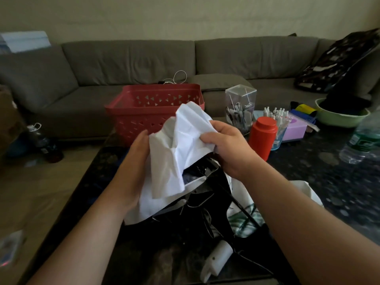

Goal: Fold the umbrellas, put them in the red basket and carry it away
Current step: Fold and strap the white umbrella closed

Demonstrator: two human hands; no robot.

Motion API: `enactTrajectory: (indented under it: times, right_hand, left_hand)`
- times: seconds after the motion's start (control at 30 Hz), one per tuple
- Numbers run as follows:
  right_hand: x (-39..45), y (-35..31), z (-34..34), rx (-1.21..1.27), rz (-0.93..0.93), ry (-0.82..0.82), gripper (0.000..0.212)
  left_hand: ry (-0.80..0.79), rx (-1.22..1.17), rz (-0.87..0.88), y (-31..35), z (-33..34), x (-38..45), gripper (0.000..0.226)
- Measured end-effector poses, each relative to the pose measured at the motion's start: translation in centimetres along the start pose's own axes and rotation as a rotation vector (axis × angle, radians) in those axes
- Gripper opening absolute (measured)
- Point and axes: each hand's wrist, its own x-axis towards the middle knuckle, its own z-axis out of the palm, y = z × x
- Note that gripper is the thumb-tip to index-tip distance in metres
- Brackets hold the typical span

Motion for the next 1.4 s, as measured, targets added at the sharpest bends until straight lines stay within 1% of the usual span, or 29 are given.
enactTrajectory:
  times: [0.03, 0.07, 0.13, 0.17, 0.2, 0.27, 0.3, 0.33, 0.4, 0.47, 0.53, 0.57, 0.63, 0.67, 0.7, 0.73, 0.8, 0.83, 0.87, 0.93, 0.97, 1.0, 1.03, 1.1, 1.17, 1.23, 1.27, 1.33, 1.4]
  right_hand:
    - [-0.2, 0.1, 0.1, -0.128, -0.062, 0.007, 0.032]
    - [-0.4, 0.5, 0.2, -0.251, -0.109, 0.004, 0.034]
    - [-0.9, 1.4, 0.3, -0.432, -0.126, -0.034, 0.042]
    - [-1.2, 1.9, 0.3, -0.517, -0.126, -0.068, 0.048]
    - [-1.4, 2.2, 0.5, -0.626, -0.148, -0.121, 0.053]
    - [-2.0, 2.7, 1.0, -0.867, -0.220, -0.280, 0.057]
    - [-2.2, 3.0, 1.1, -0.929, -0.231, -0.333, 0.060]
    - [-2.3, 3.1, 1.1, -0.937, -0.218, -0.340, 0.062]
    - [-2.5, 3.0, 0.7, -0.872, -0.201, -0.275, 0.062]
    - [-2.6, 3.0, 0.1, -0.776, -0.181, -0.153, 0.059]
    - [-2.6, 2.7, -0.5, -0.692, -0.132, -0.040, 0.066]
    - [-2.7, 2.4, -0.7, -0.680, -0.122, -0.019, 0.072]
    - [-3.1, 2.0, -0.9, -0.684, -0.111, -0.066, 0.091]
    - [-3.5, 1.7, -0.9, -0.663, -0.101, -0.125, 0.100]
    - [-3.9, 1.3, -0.6, -0.626, -0.080, -0.186, 0.105]
    - [-4.3, 0.8, -0.2, -0.600, -0.057, -0.241, 0.102]
    - [-5.4, -0.4, 0.6, -0.578, -0.030, -0.310, 0.075]
    - [-5.8, -0.9, 0.9, -0.558, -0.035, -0.312, 0.064]
    - [-6.2, -1.4, 1.2, -0.528, -0.055, -0.294, 0.058]
    - [-6.7, -2.1, 1.5, -0.437, -0.076, -0.251, 0.055]
    - [-6.7, -2.2, 1.7, -0.357, -0.070, -0.228, 0.053]
    - [-6.6, -2.0, 1.9, -0.282, -0.067, -0.193, 0.050]
    - [-6.4, -1.7, 2.0, -0.230, -0.079, -0.130, 0.047]
    - [-5.7, -0.9, 2.2, -0.185, -0.123, 0.023, 0.046]
    - [-5.2, -0.7, 2.2, -0.181, -0.190, 0.133, 0.041]
    - [-4.7, -1.0, 1.8, -0.168, -0.273, 0.201, 0.028]
    - [-4.5, -1.5, 1.7, -0.145, -0.312, 0.217, 0.025]
    - [-4.0, -2.9, 1.7, -0.103, -0.389, 0.228, 0.027]
    - [-3.9, -5.2, 1.9, -0.069, -0.481, 0.255, 0.028]
  left_hand:
    - [-0.010, -0.129, -0.018, 0.6, 0.1, -0.3, 0.067]
    - [-0.015, -0.247, -0.048, 1.8, 0.5, -0.1, 0.059]
    - [-0.003, -0.291, -0.094, 3.3, 1.1, -0.5, 0.040]
    - [-0.029, -0.216, -0.062, 3.4, 0.8, -0.4, 0.038]
    - [-0.018, -0.138, -0.058, 3.1, 0.6, 0.0, 0.044]
    - [-0.029, -0.007, -0.099, 2.4, 1.2, 0.2, 0.062]
    - [-0.046, 0.033, -0.102, 1.7, 1.2, -0.1, 0.060]
    - [-0.020, 0.061, -0.110, 1.1, 0.9, -0.2, 0.055]
    - [0.054, 0.054, -0.127, 0.5, 0.7, -0.3, 0.048]
    - [0.062, 0.038, -0.100, 0.8, 0.6, -0.5, 0.043]
    - [0.045, 0.010, -0.040, 1.3, 0.3, -1.0, 0.040]
    - [0.022, 0.004, 0.015, 1.6, 0.3, -1.6, 0.039]
    - [-0.020, 0.023, 0.141, 2.3, 0.4, -2.4, 0.039]
    - [-0.033, 0.027, 0.209, 2.8, 0.5, -2.8, 0.038]
    - [-0.051, 0.019, 0.289, 3.1, 0.5, -3.0, 0.033]
    - [-0.074, 0.020, 0.371, 3.4, 0.6, -3.1, 0.028]
    - [-0.093, 0.048, 0.528, 4.2, 1.0, -3.4, 0.030]
    - [-0.088, 0.054, 0.582, 4.6, 1.1, -3.6, 0.031]
    - [-0.067, 0.058, 0.613, 5.0, 1.3, -3.8, 0.030]
    - [0.017, 0.071, 0.648, 6.2, 1.9, -4.6, 0.029]
    - [0.091, 0.097, 0.663, 6.7, 2.3, -5.0, 0.037]
    - [0.171, 0.158, 0.687, 7.1, 2.7, -5.2, 0.050]
    - [0.240, 0.243, 0.724, 7.4, 2.9, -5.2, 0.061]
    - [0.372, 0.457, 0.798, 7.6, 3.4, -5.1, 0.064]
    - [0.454, 0.621, 0.853, 7.2, 3.9, -4.9, 0.062]
    - [0.461, 0.697, 0.865, 6.4, 4.4, -5.0, 0.061]
    - [0.440, 0.703, 0.873, 6.1, 4.6, -5.0, 0.058]
    - [0.362, 0.692, 0.883, 5.9, 5.2, -5.0, 0.053]
    - [0.273, 0.695, 0.899, 6.4, 5.6, -5.3, 0.055]
